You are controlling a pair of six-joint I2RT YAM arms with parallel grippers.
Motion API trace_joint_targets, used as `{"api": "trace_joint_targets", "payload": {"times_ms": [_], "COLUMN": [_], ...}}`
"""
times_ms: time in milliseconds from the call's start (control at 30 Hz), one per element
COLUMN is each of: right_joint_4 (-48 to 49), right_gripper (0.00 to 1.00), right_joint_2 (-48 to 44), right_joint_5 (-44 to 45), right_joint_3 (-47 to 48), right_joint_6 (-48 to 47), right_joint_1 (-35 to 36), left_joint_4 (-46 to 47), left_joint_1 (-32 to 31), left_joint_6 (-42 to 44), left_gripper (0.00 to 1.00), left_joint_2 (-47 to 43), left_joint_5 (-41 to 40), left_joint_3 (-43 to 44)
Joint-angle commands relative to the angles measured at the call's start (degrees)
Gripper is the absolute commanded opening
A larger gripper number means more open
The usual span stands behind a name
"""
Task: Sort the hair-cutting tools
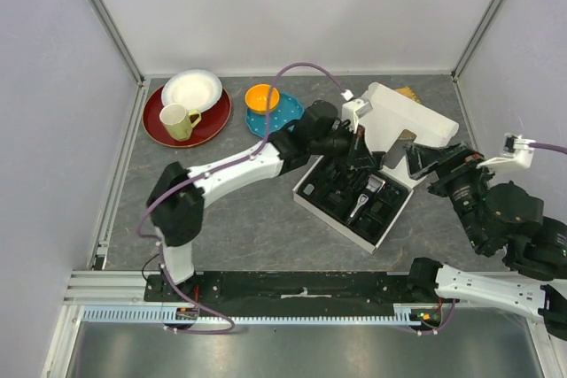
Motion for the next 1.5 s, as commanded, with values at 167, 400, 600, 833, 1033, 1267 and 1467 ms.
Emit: {"api": "trace_joint_targets", "payload": {"times_ms": [167,400,600,833,1033,1267,1467], "right_joint_4": [-7.73,-8.35,-8.87,-10.36,-10.98,-11.42,-11.51], "right_gripper": [0.91,0.91,0.9,0.89,0.89,0.88,0.88], "right_joint_2": [5.41,5.15,4.53,4.01,3.04,2.86,3.21], "right_joint_5": [-4.23,-4.41,-4.32,-4.58,-4.23,-4.23,-4.32], "right_joint_3": [0.34,-1.51,-3.09,-3.44,-3.44,-3.53,-3.79], "right_joint_6": [0.47,2.06,3.99,5.39,6.19,6.71,7.15], "right_joint_1": [-0.02,0.07,-0.02,-0.02,0.07,0.07,0.07], "left_joint_4": [-17.37,-16.58,-11.48,-11.74,-14.55,-19.3,-23.16], "left_joint_1": [2.56,2.3,2.3,2.21,1.95,1.77,1.77], "left_joint_6": [-1.37,-3.04,-6.64,-7.88,-6.47,-3.49,-1.99], "left_gripper": [0.02,0.02,0.02,0.02,0.02,0.02,0.02], "left_joint_2": [20.52,27.55,30.54,35.11,37.58,40.65,43.29], "left_joint_5": [23.68,26.59,27.03,27.9,27.47,25.8,25.18], "left_joint_3": [19.79,24.8,26.12,30.86,33.33,37.72,41.59]}}
